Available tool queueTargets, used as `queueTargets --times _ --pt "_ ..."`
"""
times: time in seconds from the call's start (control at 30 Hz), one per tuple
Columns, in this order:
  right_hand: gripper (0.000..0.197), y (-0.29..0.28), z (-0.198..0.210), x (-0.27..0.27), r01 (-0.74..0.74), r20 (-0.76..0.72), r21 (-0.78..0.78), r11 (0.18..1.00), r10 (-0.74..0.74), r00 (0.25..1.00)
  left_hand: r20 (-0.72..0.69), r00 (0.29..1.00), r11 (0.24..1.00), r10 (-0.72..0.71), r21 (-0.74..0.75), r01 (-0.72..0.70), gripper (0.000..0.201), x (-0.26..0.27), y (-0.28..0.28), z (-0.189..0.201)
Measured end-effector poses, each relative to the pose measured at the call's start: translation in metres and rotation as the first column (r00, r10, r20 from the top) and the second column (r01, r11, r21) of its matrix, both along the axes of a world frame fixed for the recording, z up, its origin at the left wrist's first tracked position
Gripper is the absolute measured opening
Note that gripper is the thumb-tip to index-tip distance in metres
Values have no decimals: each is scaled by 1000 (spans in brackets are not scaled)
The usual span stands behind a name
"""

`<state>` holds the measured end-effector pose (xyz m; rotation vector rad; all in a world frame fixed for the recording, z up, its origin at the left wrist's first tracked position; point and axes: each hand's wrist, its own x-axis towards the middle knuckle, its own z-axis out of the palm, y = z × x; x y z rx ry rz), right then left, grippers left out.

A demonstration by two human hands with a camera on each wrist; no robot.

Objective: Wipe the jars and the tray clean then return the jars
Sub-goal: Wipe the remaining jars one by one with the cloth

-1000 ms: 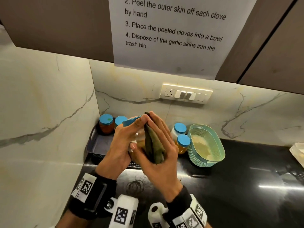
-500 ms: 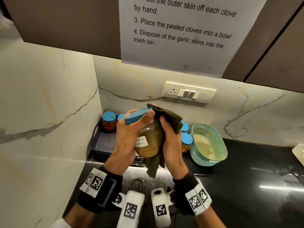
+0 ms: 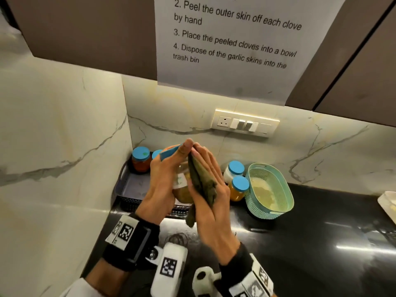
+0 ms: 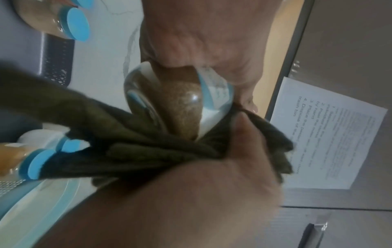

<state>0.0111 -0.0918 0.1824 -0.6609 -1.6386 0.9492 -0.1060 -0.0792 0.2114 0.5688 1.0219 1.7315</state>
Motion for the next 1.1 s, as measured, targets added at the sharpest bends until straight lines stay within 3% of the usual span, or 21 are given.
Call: queueTargets --times 0.07,0.23,0.3,0.4,0.43,0.5,0.63,0.73,0.8,0.87,0.9,0.97,1.03,1.1 --pt "58 10 -6 2 -3 42 71 997 0 999 -2 1000 1000 14 -20 -14 117 1 -2 -1" --pt "91 13 -10 4 -11 101 6 1000 10 995 31 999 997 -25 -74 27 89 5 -9 -4" --pt "90 15 -6 9 -44 23 -100 994 47 999 -19 998 993 -56 -101 53 86 4 -11 -3" --pt "70 22 9 26 -124 -115 -366 922 87 989 -63 985 981 -159 -126 150 109 0 -15 1" --pt "67 25 10 32 -177 -182 -443 879 105 978 -48 979 975 -196 -112 190 104 -2 -18 3" --pt "70 26 11 37 -259 -266 -519 815 134 955 37 966 962 -256 -85 258 71 -2 -23 9" --pt "58 9 14 30 -168 -194 -387 906 98 976 141 948 951 -286 -78 299 41 6 -25 10" --pt "67 -7 11 23 -65 -183 -210 975 26 983 118 947 952 -299 -33 305 18 9 -27 7" --pt "69 -11 4 21 44 -121 -26 999 -47 992 136 939 948 -315 4 317 22 8 -30 4" --pt "67 -7 0 21 63 -92 72 995 -56 994 127 942 950 -312 17 312 46 7 -30 -2" --pt "67 -4 0 22 37 -104 42 998 -32 994 97 948 953 -302 11 303 62 8 -29 -4" --pt "67 -5 6 22 -61 -159 -181 982 32 987 11 967 966 -256 -18 257 83 9 -27 -7" --pt "60 -4 10 21 -89 -163 -327 941 36 986 -32 972 973 -232 -24 231 82 7 -24 -8" --pt "61 -9 14 18 -65 -142 -298 952 23 990 -8 966 966 -259 1 259 78 5 -24 -8"
